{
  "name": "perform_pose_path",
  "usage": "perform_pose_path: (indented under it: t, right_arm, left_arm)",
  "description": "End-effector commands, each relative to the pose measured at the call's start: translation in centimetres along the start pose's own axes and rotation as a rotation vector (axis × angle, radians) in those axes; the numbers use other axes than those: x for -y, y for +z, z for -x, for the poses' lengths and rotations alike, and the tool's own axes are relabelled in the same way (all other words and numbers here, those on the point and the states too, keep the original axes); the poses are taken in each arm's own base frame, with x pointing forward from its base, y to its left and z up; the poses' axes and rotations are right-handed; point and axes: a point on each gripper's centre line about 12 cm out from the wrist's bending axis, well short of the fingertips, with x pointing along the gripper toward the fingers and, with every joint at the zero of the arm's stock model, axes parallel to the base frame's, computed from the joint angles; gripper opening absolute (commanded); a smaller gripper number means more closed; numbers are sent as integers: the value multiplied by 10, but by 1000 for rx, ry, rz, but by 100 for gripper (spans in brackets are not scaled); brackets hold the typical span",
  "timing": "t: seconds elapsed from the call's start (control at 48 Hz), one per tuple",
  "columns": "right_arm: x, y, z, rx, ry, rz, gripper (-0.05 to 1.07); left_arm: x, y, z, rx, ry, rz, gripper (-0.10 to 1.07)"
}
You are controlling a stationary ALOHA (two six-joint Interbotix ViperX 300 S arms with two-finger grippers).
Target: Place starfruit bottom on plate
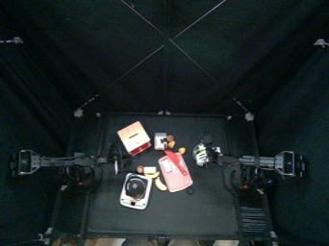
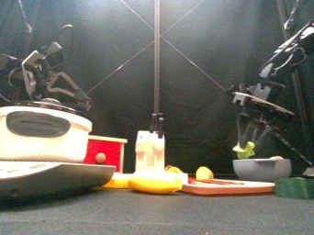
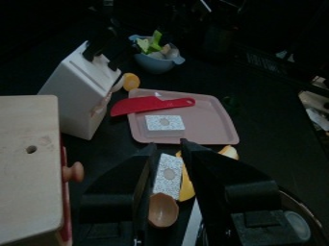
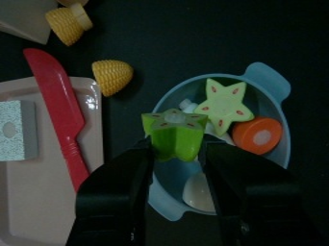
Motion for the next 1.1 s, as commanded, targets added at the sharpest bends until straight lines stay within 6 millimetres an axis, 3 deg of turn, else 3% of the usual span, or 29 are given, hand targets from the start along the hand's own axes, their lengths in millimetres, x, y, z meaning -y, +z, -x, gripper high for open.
perform_pose_path:
  t: [0.0, 0.396, 0.625, 0.833, 1.083]
  right_arm:
    - [-12, 9, 10, 30, 52, 1, 70]
    - [-65, 5, 36, 60, 252, 107, 70]
    - [-92, 7, 48, 80, 420, 117, 70]
    - [-107, -8, 39, 41, 517, 144, 70]
    - [-132, -46, 15, -58, 517, 246, 70]
  left_arm:
    - [2, 4, -1, 11, -9, -4, 71]
    - [23, 16, -12, 28, -123, -182, 71]
    - [30, 11, -22, 11, -162, -282, 71]
    - [32, 4, -34, -24, -174, -315, 71]
    - [31, 1, -34, -33, -173, -316, 71]
